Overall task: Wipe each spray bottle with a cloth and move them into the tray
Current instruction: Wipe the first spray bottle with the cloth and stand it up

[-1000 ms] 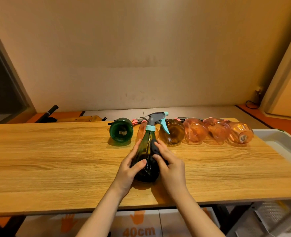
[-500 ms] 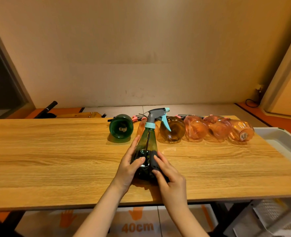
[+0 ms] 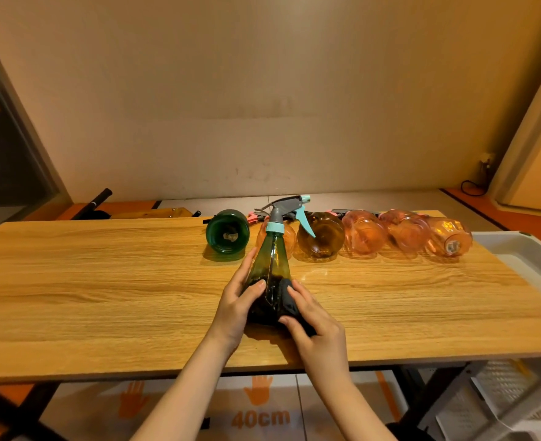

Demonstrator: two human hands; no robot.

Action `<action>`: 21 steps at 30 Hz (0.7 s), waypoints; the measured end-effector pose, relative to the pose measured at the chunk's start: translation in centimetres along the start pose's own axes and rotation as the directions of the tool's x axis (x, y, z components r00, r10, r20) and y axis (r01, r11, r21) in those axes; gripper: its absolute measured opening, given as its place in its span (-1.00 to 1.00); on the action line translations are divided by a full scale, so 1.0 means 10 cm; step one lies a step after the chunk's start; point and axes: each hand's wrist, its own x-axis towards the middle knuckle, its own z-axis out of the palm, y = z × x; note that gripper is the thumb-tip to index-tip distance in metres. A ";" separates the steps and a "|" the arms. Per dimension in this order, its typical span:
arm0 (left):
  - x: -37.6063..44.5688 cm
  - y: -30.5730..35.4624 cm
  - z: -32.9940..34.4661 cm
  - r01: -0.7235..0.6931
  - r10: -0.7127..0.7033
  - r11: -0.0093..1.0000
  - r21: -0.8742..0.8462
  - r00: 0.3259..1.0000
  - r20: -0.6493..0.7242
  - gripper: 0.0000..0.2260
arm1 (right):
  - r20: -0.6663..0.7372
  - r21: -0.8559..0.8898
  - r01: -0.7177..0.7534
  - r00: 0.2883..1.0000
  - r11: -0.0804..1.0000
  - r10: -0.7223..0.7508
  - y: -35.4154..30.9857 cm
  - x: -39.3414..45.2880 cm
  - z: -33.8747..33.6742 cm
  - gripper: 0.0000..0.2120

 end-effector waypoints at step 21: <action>0.00 0.03 -0.02 0.111 -0.105 0.993 -0.039 0.985 0.138 -0.24 | 0.012 0.141 -0.057 0.998 0.988 0.056 -0.11 0.67 0.03 -0.52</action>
